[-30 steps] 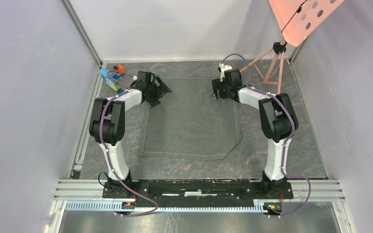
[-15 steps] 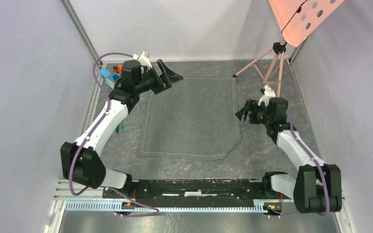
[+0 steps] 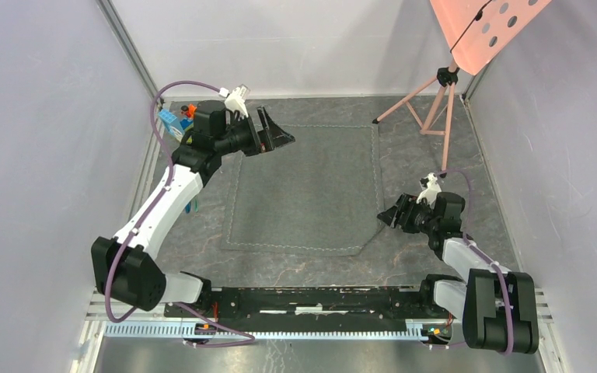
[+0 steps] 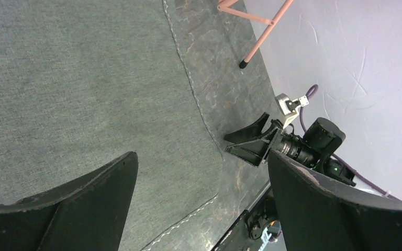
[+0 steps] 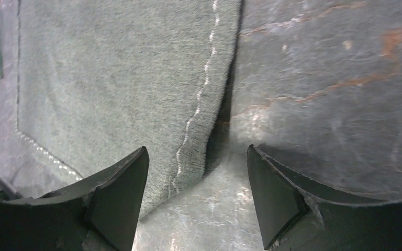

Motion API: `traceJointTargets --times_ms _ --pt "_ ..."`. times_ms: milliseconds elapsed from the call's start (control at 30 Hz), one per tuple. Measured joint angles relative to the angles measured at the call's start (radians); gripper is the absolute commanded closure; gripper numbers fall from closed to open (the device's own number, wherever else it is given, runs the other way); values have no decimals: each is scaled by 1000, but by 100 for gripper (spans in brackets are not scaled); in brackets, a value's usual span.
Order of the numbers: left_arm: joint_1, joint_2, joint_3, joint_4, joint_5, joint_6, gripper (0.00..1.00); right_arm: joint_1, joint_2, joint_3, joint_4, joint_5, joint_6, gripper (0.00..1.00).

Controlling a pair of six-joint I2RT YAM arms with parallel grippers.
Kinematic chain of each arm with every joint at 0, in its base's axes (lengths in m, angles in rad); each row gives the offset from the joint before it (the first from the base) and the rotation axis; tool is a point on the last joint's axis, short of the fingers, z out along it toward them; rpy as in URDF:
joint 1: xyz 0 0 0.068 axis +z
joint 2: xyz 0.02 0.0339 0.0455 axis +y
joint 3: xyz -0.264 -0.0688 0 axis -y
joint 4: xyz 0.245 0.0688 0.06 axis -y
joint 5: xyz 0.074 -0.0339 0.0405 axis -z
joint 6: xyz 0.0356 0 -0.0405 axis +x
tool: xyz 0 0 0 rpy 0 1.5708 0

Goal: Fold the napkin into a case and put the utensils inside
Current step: Flatten out the crumpled napkin at the center of the board.

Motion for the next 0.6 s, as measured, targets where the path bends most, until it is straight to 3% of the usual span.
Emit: traceJointTargets --times_ms 400,600 --pt "0 -65 -12 -13 0 27 0 82 57 -64 156 -218 76 30" --pt "5 -65 -12 -14 1 27 0 187 -27 -60 134 -254 118 32"
